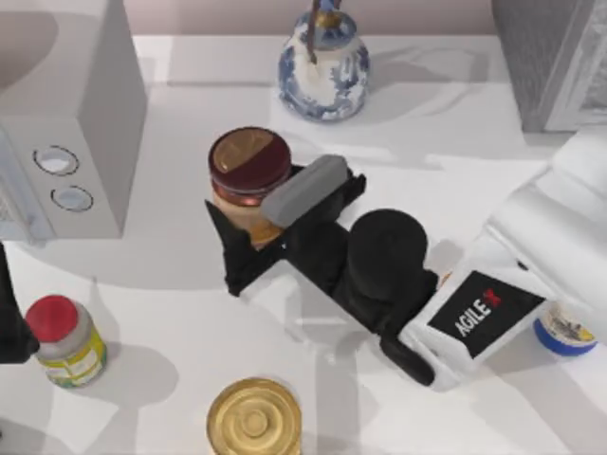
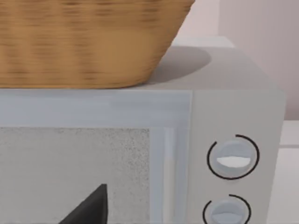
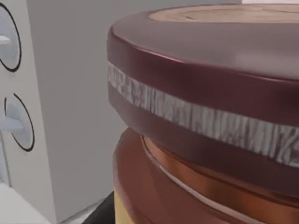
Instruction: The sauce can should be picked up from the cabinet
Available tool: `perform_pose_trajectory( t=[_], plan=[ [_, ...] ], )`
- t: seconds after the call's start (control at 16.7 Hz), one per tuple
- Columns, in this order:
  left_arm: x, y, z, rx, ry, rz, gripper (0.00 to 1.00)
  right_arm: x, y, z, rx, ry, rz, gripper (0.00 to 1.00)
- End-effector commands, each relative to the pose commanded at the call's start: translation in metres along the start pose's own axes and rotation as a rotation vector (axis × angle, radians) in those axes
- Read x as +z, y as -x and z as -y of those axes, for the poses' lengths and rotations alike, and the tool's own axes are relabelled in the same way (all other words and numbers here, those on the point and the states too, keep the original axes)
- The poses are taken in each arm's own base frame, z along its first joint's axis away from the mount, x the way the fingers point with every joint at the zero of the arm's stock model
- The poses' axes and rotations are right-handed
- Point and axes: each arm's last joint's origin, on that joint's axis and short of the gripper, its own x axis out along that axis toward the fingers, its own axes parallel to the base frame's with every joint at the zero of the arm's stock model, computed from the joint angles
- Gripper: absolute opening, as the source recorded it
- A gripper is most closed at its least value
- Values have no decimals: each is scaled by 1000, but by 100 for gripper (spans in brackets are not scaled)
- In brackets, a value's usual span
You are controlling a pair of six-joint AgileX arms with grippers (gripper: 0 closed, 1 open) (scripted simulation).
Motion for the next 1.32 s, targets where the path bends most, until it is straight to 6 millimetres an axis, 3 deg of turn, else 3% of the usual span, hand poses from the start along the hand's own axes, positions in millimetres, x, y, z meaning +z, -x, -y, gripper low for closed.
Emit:
perform_pose_trajectory(
  t=[0.18,0.96,1.32],
  plan=[
    [0,0,0,0,0,0,100,0,0,0,0,0,0,0],
    [0,0,0,0,0,0,100,0,0,0,0,0,0,98],
    [0,0,0,0,0,0,100,0,0,0,0,0,0,100]
  ],
)
